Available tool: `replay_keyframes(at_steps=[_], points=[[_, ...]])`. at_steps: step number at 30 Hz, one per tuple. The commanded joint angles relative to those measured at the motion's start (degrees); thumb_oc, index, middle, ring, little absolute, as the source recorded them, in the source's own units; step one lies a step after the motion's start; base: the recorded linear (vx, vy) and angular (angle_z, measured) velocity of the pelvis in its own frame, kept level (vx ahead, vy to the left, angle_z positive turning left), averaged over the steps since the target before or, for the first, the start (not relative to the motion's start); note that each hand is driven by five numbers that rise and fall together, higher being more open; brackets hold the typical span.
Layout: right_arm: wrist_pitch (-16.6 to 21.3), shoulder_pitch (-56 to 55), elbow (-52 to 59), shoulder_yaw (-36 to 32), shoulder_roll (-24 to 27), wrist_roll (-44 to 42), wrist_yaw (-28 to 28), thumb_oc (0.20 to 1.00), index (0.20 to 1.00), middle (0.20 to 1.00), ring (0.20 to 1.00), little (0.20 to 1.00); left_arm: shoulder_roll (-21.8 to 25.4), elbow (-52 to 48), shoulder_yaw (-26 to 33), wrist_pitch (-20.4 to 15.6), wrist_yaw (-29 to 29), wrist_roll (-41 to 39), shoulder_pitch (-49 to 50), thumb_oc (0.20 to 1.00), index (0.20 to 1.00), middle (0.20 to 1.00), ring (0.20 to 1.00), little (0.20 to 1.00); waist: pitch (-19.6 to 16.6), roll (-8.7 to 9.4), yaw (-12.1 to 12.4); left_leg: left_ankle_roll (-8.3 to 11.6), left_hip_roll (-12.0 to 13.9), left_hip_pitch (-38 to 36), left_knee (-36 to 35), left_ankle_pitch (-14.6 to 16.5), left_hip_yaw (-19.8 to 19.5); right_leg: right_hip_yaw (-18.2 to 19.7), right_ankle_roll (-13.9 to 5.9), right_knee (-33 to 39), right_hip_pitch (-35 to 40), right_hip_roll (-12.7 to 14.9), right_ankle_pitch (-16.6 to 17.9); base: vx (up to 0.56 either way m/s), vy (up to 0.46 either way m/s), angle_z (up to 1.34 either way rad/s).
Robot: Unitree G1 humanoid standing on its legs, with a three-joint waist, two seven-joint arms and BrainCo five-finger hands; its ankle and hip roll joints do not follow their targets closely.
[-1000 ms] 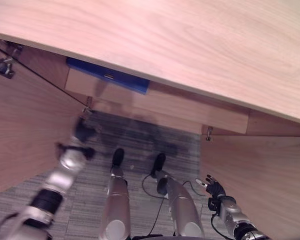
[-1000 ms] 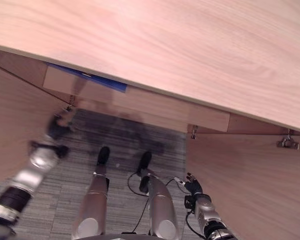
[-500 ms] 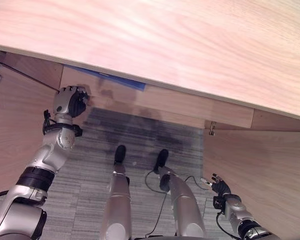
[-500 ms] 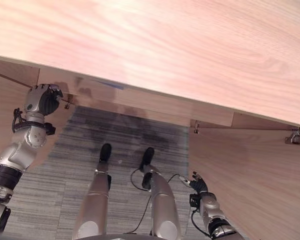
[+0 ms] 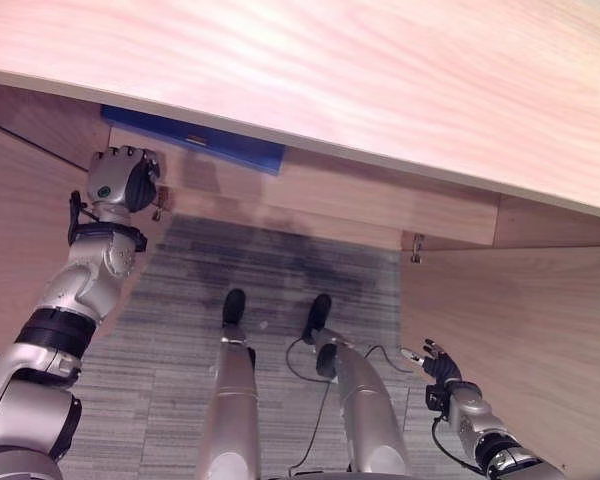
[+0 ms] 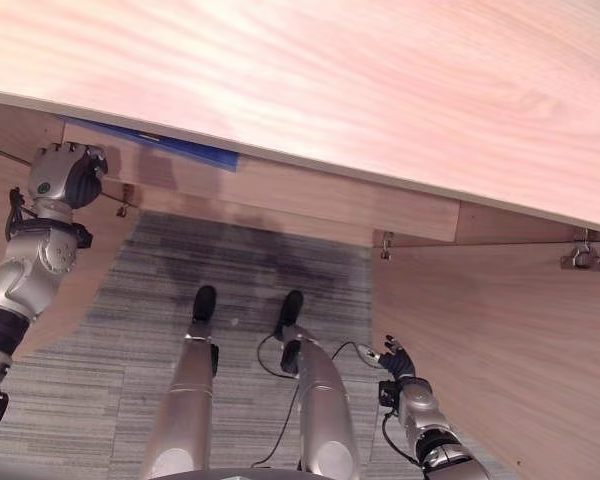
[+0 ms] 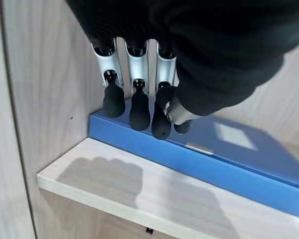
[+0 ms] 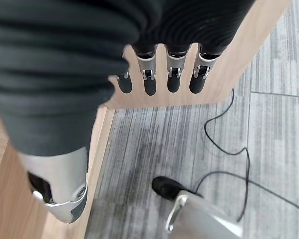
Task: Put the empty folder in the office cabinet
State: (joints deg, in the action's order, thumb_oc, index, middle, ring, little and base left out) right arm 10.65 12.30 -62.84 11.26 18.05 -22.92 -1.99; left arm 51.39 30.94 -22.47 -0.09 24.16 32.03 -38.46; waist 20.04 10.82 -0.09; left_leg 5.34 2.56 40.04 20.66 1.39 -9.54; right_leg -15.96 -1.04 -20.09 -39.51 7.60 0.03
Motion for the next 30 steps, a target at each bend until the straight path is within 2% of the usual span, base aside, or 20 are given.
replay_keyframes(at_steps=[1, 4, 5, 6, 7, 9, 10, 11, 12, 13, 24, 30], points=[[0.62, -2.23, 0.91, 1.86, 4.14, 1.05, -0.67, 1.000, 1.000, 1.000, 1.000, 1.000, 1.41, 0.58, 1.23, -0.56, 1.30, -0.51, -1.51, 0.200, 0.200, 0.200, 0.200, 0.200, -2.79, -1.47, -0.78, -2.22, 0.74, 1.19, -0.93, 0.41, -1.12, 1.02, -5.97, -4.12, 2.53, 3.28, -4.13, -0.01, 0.031, -0.07], [0.57, -1.67, 0.78, 2.23, 4.60, 1.06, -0.73, 1.000, 1.000, 1.000, 1.000, 1.000, 1.42, 2.70, -0.25, -0.54, 1.38, -1.98, -4.25, 0.200, 0.200, 0.200, 0.200, 0.200, -2.89, -1.42, -1.14, -2.36, 0.90, 1.98, 0.10, 0.71, -0.92, 1.21, -5.93, -4.93, 1.66, 3.38, -4.27, 0.02, 0.017, -0.03], [0.53, -1.50, 0.72, 2.32, 4.86, 1.02, -0.69, 1.000, 1.000, 1.000, 1.000, 1.000, 1.55, 3.44, -0.74, -0.51, 1.39, -2.63, -5.39, 0.200, 0.200, 0.200, 0.200, 0.200, -3.34, -1.47, -1.41, -2.26, 1.14, 1.71, 0.77, 2.86, -1.19, 1.97, -6.50, -5.86, 1.74, 3.10, -6.22, -0.02, 0.047, -0.11], [0.52, -1.29, 0.60, 2.39, 5.01, 0.84, -0.61, 1.000, 1.000, 1.000, 1.000, 1.000, 1.40, 4.61, -1.80, -0.69, 1.39, -3.50, -7.14, 0.200, 0.200, 0.200, 0.200, 0.200, -2.97, -1.38, -1.38, -2.50, 0.96, 2.92, 1.09, 1.08, -0.81, 1.41, -5.91, -5.86, 0.79, 3.36, -4.65, 0.09, 0.002, -0.13], [0.51, -1.28, 0.57, 2.41, 5.02, 0.87, -0.60, 1.000, 1.000, 1.000, 1.000, 1.000, 1.39, 4.68, -1.84, -0.67, 1.37, -3.53, -7.20, 0.200, 0.200, 0.200, 0.200, 0.200, -3.37, -1.43, -1.53, -2.36, 1.13, 2.34, 1.33, 3.04, -1.12, 2.11, -6.49, -6.42, 1.15, 3.05, -6.39, -0.01, 0.018, -0.12], [0.49, -0.84, 0.47, 2.70, 5.08, 0.65, -0.65, 1.000, 1.000, 1.000, 1.000, 1.000, 1.15, 5.90, -2.68, -0.99, 1.37, -5.37, -8.85, 0.200, 0.200, 0.200, 0.200, 0.200, -3.57, -1.39, -1.81, -2.45, 1.15, 3.17, 2.23, 3.29, -1.12, 2.23, -6.48, -7.09, 0.41, 3.09, -6.57, -0.01, 0.019, -0.05], [0.50, -0.50, 0.46, 2.82, 5.16, 0.50, -0.65, 1.000, 1.000, 1.000, 1.000, 1.000, 0.99, 6.33, -3.00, -1.14, 1.26, -6.18, -9.58, 0.200, 0.200, 0.200, 0.200, 0.200, -3.22, -1.35, -1.77, -2.67, 0.99, 4.01, 2.25, 1.40, -0.81, 1.61, -5.83, -6.81, -0.22, 3.35, -4.94, -0.01, 0.042, -0.01], [0.37, 0.13, 0.27, 3.06, 5.39, 0.34, -0.77, 1.000, 1.000, 1.000, 1.000, 1.000, 0.60, 7.46, -3.28, -1.70, 1.15, -8.49, -10.88, 0.200, 0.200, 0.200, 0.200, 0.200, -3.65, -1.41, -2.12, -2.56, 1.20, 4.08, 3.41, 3.77, -0.93, 2.49, -6.35, -8.19, -0.65, 2.98, -7.08, -0.10, 0.058, 0.01], [0.38, 0.19, 0.27, 2.96, 5.35, 0.29, -0.77, 1.000, 1.000, 1.000, 1.000, 1.000, 0.60, 7.53, -3.41, -1.78, 1.20, -8.54, -11.07, 0.200, 0.200, 0.200, 0.200, 0.200, -3.30, -1.35, -1.97, -2.73, 1.01, 4.79, 3.00, 1.58, -0.65, 1.77, -5.76, -7.49, -1.12, 3.30, -5.16, 0.08, 0.026, 0.02], [0.29, 0.84, -0.04, 3.26, 5.61, 0.26, -0.83, 1.000, 1.000, 1.000, 1.000, 1.000, 0.43, 8.83, -4.27, -1.90, 1.06, -9.61, -12.17, 0.200, 0.200, 0.200, 0.200, 0.200, -3.56, -1.38, -2.30, -2.77, 1.27, 5.09, 4.79, 4.16, -0.91, 2.68, -6.32, -9.30, -1.55, 2.95, -7.35, -0.01, 0.041, -0.01], [0.30, 2.99, -1.21, 4.29, 6.42, -1.15, -1.07, 1.000, 1.000, 1.000, 1.000, 1.000, -0.47, 16.68, -9.79, -2.51, 0.51, -15.35, -21.38, 0.200, 0.200, 0.200, 0.200, 0.200, -3.26, -0.92, -3.53, -3.90, 1.50, 10.78, 12.93, 7.02, -1.09, 3.76, -5.55, -16.13, -6.59, 2.97, -9.77, 0.01, 0.021, -0.03], [0.44, 4.27, -1.50, 4.33, 7.14, -2.58, -1.40, 1.000, 1.000, 1.000, 1.000, 1.000, -1.54, 20.92, -9.86, -3.59, 0.19, -21.17, -23.89, 0.200, 0.200, 0.200, 0.200, 0.200, -3.11, -0.68, -4.27, -4.31, 1.89, 13.78, 16.80, 8.46, -1.00, 4.34, -4.76, -19.37, -9.65, 2.77, -11.08, 0.00, 0.041, -0.05]])
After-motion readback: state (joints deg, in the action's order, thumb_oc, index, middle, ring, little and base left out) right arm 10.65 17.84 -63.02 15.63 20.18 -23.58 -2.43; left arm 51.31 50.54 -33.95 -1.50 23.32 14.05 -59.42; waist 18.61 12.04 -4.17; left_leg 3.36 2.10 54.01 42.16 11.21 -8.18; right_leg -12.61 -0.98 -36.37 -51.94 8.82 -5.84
